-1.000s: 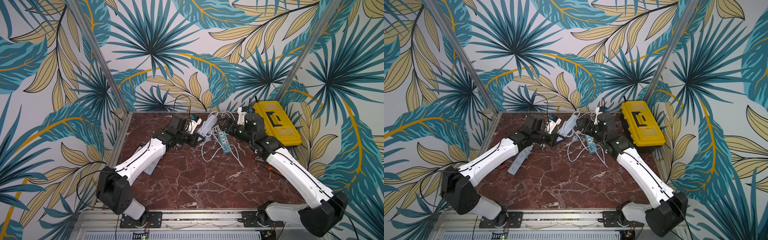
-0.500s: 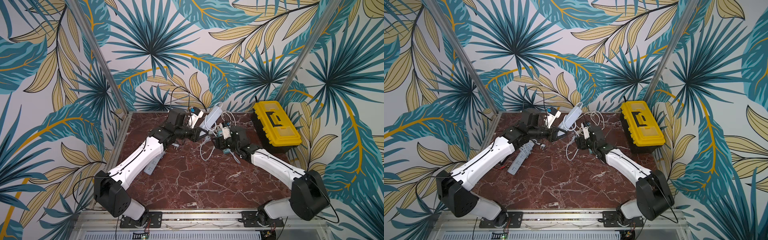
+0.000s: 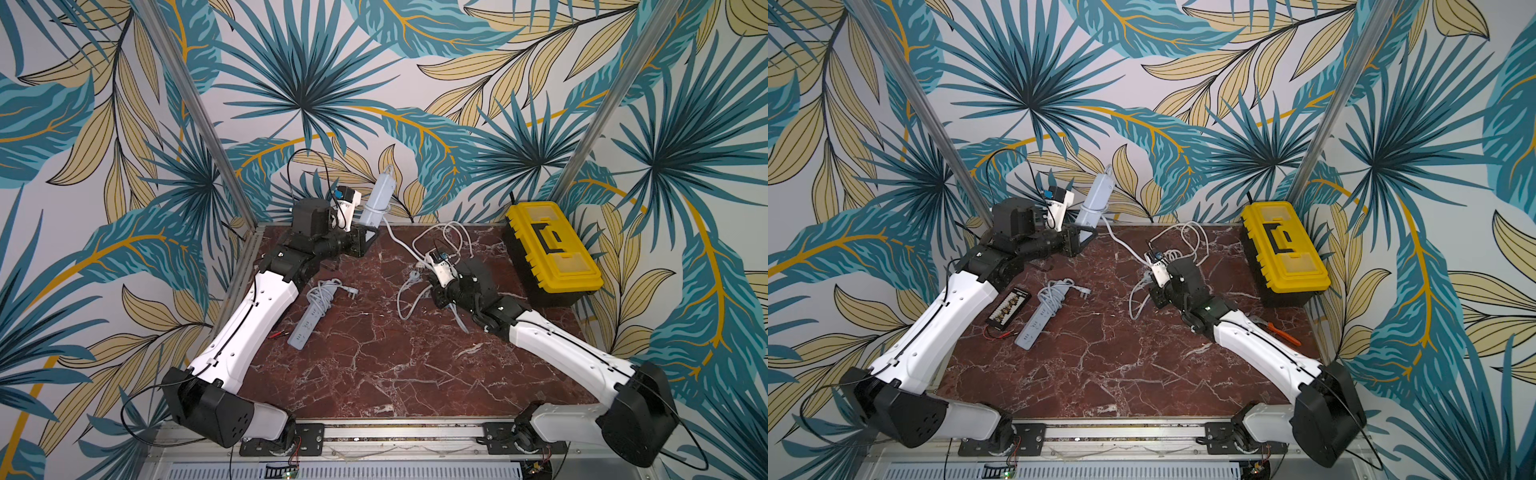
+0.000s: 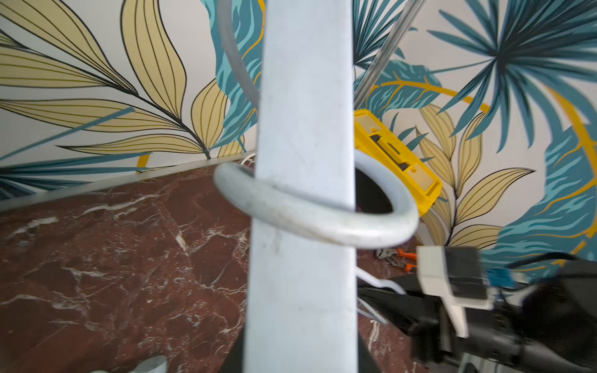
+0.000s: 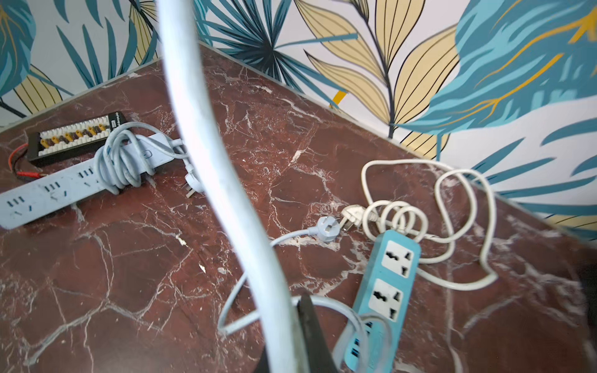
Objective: Wrap the cord around the power strip
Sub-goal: Wrap the power cord around the power strip.
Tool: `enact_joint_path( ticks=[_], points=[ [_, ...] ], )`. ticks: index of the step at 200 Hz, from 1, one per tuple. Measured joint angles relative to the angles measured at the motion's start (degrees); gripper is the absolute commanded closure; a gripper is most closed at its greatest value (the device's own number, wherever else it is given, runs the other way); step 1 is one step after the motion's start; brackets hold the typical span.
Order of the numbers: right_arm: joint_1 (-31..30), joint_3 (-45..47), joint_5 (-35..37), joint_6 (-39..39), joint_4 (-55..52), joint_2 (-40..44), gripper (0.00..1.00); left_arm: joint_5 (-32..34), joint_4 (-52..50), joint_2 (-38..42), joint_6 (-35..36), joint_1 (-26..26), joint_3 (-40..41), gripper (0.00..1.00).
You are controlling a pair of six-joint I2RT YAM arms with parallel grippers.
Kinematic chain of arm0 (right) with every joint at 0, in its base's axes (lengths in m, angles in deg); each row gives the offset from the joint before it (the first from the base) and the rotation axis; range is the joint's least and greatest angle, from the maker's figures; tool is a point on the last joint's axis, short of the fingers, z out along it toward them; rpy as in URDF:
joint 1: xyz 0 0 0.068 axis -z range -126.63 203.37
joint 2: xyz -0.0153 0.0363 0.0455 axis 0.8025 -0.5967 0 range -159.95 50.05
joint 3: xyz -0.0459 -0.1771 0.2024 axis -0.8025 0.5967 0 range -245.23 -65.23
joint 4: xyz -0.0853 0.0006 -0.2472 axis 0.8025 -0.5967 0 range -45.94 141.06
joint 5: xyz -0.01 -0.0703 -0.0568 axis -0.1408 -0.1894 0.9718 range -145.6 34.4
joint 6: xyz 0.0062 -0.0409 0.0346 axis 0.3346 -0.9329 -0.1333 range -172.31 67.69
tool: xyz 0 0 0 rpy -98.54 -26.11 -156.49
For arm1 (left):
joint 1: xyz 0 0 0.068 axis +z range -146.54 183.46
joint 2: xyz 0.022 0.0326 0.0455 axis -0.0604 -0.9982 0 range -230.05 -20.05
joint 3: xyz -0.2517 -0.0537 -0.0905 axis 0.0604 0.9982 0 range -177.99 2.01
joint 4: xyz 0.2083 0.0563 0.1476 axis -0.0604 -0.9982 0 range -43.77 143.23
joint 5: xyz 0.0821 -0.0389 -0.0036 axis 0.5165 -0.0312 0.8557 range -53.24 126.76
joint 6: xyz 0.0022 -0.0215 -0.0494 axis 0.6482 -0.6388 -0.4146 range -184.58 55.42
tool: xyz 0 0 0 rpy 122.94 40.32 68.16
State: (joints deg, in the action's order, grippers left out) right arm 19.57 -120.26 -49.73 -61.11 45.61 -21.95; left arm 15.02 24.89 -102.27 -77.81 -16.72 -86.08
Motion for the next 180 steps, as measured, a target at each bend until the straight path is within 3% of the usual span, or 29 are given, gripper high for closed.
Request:
enact_joint_path(
  ticks=[34, 60, 92, 127, 144, 162, 180],
  points=[
    [-1.55, -1.81, -1.44, -11.54, -7.13, 11.91, 1.0, 6.58, -6.23, -5.97, 14.82, -2.03, -2.58, 1.0],
    [-1.66, -10.95, -2.93, -20.41, -14.93, 10.95, 1.0, 7.56, -11.17, -9.38, 24.65, -7.19, -1.31, 1.0],
    [0.17, -24.15, -3.39, -29.55, -21.0, 2.45, 1.0, -0.79, -15.61, -7.63, 31.1, -9.75, 3.67, 1.0],
    [8.59, -36.04, -9.31, -32.92, -26.69, -9.27, 1.0, -12.37, -18.64, -2.56, 35.82, -10.14, 8.13, 1.0],
    [12.04, -40.65, -14.75, -33.03, -29.75, -15.85, 0.93, -18.47, -18.71, -0.92, 36.74, -10.6, 8.31, 1.0],
    [13.81, -42.14, -19.8, -31.26, -30.45, -21.03, 0.67, -23.58, -18.58, -0.15, 36.89, -10.73, 7.82, 1.0],
    [15.5, -39.5, -24.26, -25.49, -26.4, -23.82, 0.52, -27.36, -18.58, -0.13, 36.7, -11.15, 5.9, 1.0]
  ],
)
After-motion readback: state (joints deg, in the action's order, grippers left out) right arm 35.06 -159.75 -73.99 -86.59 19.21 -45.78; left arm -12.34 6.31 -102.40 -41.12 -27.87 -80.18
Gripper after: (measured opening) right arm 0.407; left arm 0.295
